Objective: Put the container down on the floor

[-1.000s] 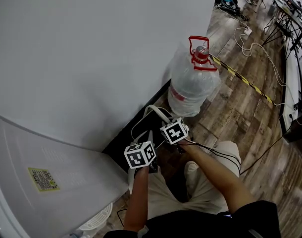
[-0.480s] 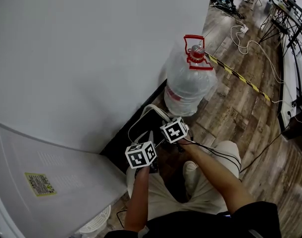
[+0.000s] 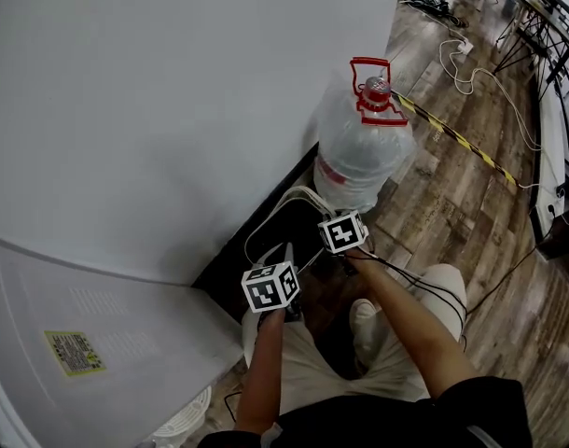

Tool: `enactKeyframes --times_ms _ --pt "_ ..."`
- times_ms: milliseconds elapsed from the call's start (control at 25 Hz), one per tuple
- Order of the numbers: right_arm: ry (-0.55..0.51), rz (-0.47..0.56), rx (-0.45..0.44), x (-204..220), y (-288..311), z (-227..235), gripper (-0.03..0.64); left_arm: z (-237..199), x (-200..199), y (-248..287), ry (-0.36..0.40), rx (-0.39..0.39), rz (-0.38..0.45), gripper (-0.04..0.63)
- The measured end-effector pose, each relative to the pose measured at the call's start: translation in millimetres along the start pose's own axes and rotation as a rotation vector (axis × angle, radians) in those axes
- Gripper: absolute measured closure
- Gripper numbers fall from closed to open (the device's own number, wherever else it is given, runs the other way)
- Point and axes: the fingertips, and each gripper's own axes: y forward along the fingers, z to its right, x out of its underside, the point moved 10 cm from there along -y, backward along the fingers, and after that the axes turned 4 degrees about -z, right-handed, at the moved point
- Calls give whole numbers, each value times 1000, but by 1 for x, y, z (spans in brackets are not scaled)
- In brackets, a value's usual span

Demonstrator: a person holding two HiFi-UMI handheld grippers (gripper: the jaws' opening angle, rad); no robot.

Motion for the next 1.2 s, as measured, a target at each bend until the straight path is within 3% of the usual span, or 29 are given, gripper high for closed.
enactKeyframes --times_ms 160,840,1200 --pt "75 -24 6 11 12 13 581 -5 1 7 -2 -6 -12 583" --pt "134 -60 -18 26 45 22 429 1 18 35 -6 15 -80 583" --pt "78 -41 2 24 46 18 373 0 22 35 -12 19 -88 583"
